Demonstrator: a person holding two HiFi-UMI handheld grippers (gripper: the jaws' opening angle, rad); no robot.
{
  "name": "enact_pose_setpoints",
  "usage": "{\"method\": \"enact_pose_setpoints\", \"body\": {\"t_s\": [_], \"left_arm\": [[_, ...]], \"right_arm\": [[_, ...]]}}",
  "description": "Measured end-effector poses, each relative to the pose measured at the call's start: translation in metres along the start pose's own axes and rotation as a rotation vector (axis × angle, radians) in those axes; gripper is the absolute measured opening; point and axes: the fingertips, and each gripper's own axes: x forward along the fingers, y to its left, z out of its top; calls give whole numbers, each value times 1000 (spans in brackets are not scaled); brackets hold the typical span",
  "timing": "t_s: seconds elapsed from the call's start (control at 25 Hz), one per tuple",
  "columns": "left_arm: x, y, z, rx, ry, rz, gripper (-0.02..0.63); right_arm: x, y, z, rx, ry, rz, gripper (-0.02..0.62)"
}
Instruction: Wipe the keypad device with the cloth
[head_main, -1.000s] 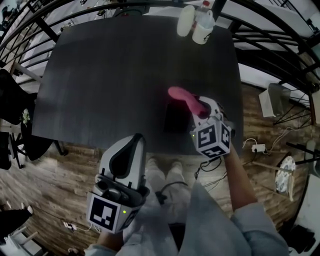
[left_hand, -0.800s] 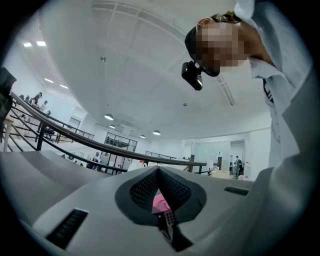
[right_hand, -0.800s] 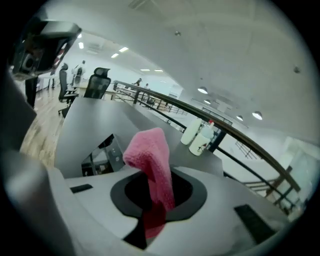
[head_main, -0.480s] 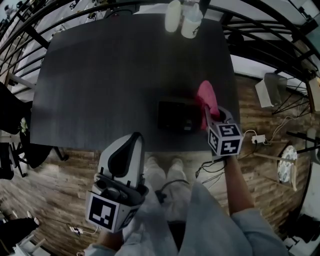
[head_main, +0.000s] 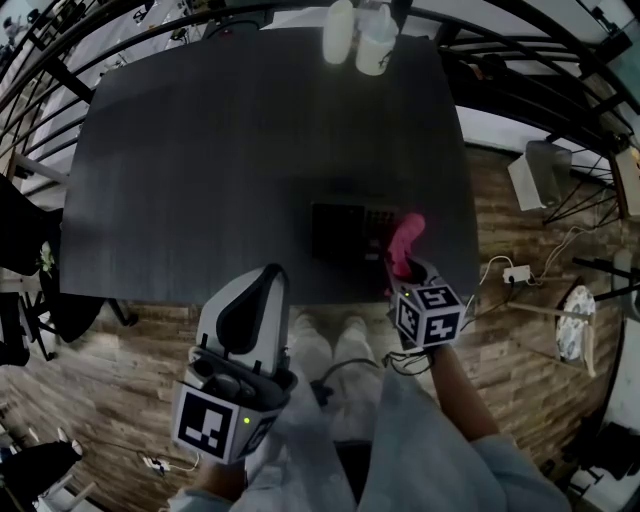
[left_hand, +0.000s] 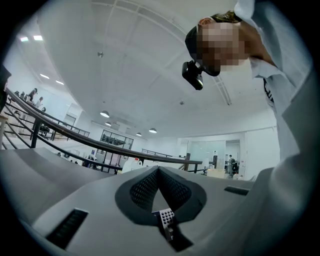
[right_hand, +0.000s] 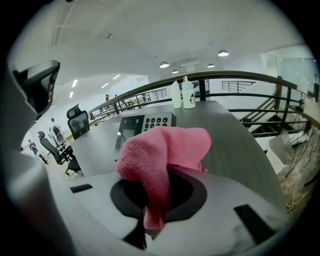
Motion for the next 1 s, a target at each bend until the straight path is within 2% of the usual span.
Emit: {"method": "enact_pose_setpoints", "body": {"t_s": [0.2, 0.32, 0.52, 0.72, 0.88, 1.0], "left_arm": [[1, 1, 1, 0, 3, -3, 0], [2, 3, 4, 1, -9, 3, 0], [1, 8, 12, 3, -38, 20, 0], [-10, 12, 9, 6, -27, 42, 0], [-20, 18, 6, 2, -6, 71, 0], [-27, 24, 8, 4, -15, 92, 0]], "right_arm": [[-19, 11, 1, 27, -6, 28, 41], [-37, 18, 21, -36, -50, 6, 41], [-48, 53, 83, -377, -176, -49, 41], [-21, 97, 130, -714, -231, -72, 41], [16, 135, 141, -868, -243, -21, 41], [42, 160, 123, -945, -194, 43, 41]]}}
